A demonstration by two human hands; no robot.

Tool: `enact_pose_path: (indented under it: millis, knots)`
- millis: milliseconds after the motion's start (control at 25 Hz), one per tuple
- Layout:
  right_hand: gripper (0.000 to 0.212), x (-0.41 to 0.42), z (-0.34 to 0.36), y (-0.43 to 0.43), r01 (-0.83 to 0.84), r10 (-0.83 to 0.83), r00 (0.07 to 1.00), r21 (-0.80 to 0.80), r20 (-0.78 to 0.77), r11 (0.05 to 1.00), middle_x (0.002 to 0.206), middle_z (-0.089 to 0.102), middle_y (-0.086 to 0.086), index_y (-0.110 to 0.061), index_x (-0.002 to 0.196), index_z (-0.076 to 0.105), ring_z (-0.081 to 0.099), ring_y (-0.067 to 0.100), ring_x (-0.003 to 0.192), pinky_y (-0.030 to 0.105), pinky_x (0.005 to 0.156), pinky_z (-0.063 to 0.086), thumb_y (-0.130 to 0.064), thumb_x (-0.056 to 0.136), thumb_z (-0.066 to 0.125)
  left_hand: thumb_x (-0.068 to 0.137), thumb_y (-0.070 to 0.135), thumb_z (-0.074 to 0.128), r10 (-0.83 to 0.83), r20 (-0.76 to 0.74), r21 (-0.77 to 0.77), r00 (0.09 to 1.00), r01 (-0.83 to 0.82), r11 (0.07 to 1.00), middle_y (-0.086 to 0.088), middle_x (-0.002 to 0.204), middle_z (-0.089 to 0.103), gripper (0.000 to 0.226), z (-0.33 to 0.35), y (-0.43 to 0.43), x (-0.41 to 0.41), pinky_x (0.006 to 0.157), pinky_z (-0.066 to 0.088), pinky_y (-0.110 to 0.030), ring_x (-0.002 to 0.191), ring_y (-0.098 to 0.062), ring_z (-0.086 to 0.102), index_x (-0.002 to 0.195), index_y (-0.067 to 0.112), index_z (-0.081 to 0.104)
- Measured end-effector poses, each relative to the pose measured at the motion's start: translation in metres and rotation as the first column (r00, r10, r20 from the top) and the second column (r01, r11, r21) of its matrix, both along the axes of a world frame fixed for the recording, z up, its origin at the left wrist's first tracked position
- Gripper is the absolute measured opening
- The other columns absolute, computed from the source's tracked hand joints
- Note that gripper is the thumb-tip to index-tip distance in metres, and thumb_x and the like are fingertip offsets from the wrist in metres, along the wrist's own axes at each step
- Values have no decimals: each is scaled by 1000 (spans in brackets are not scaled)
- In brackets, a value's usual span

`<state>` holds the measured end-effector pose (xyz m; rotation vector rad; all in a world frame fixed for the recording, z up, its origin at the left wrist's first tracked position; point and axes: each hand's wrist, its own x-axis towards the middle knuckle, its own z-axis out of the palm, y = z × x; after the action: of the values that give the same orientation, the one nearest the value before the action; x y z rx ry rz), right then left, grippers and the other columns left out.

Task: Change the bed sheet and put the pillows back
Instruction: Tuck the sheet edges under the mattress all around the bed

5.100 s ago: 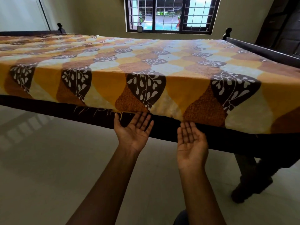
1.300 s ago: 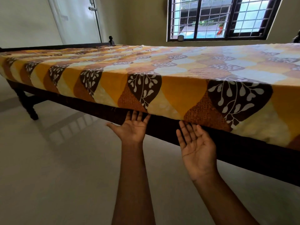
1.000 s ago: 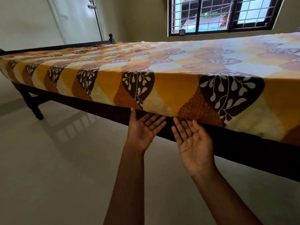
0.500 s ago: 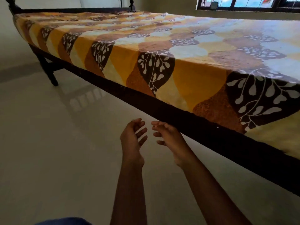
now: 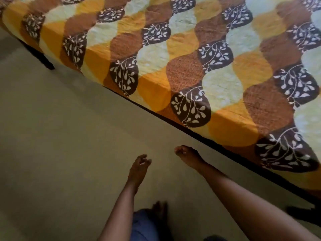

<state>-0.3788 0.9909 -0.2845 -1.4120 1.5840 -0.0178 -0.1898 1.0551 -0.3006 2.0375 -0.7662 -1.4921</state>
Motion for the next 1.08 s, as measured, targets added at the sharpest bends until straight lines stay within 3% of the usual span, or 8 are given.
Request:
enact_pose_path:
  millis: [80,240,440,640,760,920,1080]
  knots:
    - [32,-9,48,27,-5,11,999,138,-40,990,130,55,3,-15,124,55,52,20,118,29,98,40,-28,97,46,93,25,53,-121,24,140,992,116,983,-4,127,55,34,29,31,16,94,42,-34,114,-26,52,127,19,51]
    - [31,-30,171,83,37,-26,999,241,-46,970,123,57,4,-16,124,53,56,13,105,27,88,48,-27,94,50,95,24,50,-69,-22,303,997,72,950,-7,121,58,31,122,83,26,86,43,-32,108,-21,52,123,11,55]
    - [32,-63,312,149,115,-94,990,204,-110,972,120,59,3,-15,124,53,56,11,103,24,87,48,-26,94,52,93,20,53,-397,-47,373,917,385,844,-11,123,59,28,224,127,13,94,43,-34,112,-24,52,117,8,59]
    - [30,-134,380,200,296,-287,945,42,-158,954,121,56,2,-17,122,56,54,9,103,20,84,44,-28,94,52,94,14,51,-586,-22,266,810,570,778,-16,122,59,28,275,101,-31,92,44,-36,104,-25,54,118,2,58]
    - [29,-196,397,226,463,-467,875,-59,-128,884,122,56,7,-12,120,58,54,11,101,20,83,45,-21,93,54,95,12,48,-723,-15,150,691,716,682,-15,124,57,29,301,65,-91,84,39,-27,100,-16,49,122,1,55]
    - [32,-288,412,271,614,-625,772,-116,-116,781,124,55,6,-14,124,56,55,14,105,19,80,42,-23,94,52,96,18,47,-858,37,22,513,858,514,-10,124,56,31,339,40,-203,83,40,-26,102,-15,50,124,8,54]
    - [32,-383,413,305,681,-699,711,-175,-77,711,126,57,6,-17,124,56,56,16,108,22,81,42,-27,94,52,95,31,49,-878,132,-65,459,888,455,-9,122,59,33,366,53,-327,78,40,-26,107,-22,55,122,14,57]
